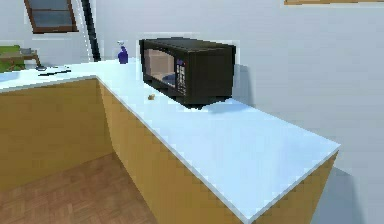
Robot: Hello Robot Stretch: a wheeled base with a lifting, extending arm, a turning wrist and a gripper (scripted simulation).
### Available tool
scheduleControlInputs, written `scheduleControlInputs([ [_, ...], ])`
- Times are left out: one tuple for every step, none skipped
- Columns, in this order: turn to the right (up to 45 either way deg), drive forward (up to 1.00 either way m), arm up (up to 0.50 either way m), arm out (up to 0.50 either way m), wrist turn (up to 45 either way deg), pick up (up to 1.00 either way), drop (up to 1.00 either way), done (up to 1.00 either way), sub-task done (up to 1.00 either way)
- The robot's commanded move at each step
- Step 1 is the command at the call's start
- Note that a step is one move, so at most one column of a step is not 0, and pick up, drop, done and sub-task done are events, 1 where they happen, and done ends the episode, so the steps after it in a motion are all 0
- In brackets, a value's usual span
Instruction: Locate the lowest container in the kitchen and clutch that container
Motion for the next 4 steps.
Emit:
scheduleControlInputs([
  [0.0, 0.00, 0.00, 0.00, 45.0, 0.00, 0.00, 0.00, 0.00],
  [0.0, 0.00, 0.00, 0.00, 45.0, 0.00, 0.00, 0.00, 0.00],
  [0.0, 0.00, 0.00, 0.00, 15.0, 0.00, 0.00, 0.00, 0.00],
  [0.0, 0.00, -0.30, 0.00, 0.0, 0.00, 0.00, 0.00, 0.00],
])
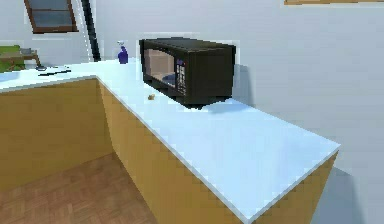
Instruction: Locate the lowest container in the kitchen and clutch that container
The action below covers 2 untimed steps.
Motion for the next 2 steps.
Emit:
scheduleControlInputs([
  [0.0, 0.00, 0.00, 0.00, 0.0, 1.00, 0.00, 0.00, 0.00],
  [0.0, 0.00, 0.10, 0.00, 0.0, 0.00, 0.00, 0.00, 0.00],
])
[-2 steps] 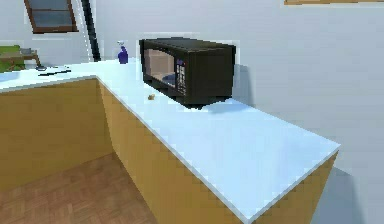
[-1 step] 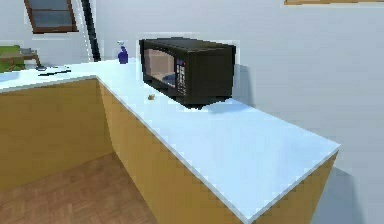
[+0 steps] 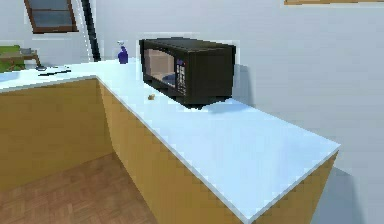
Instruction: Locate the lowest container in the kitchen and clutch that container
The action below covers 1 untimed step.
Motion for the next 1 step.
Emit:
scheduleControlInputs([
  [0.0, 0.00, 0.00, 0.00, 0.0, 0.00, 0.00, 1.00, 0.00],
])
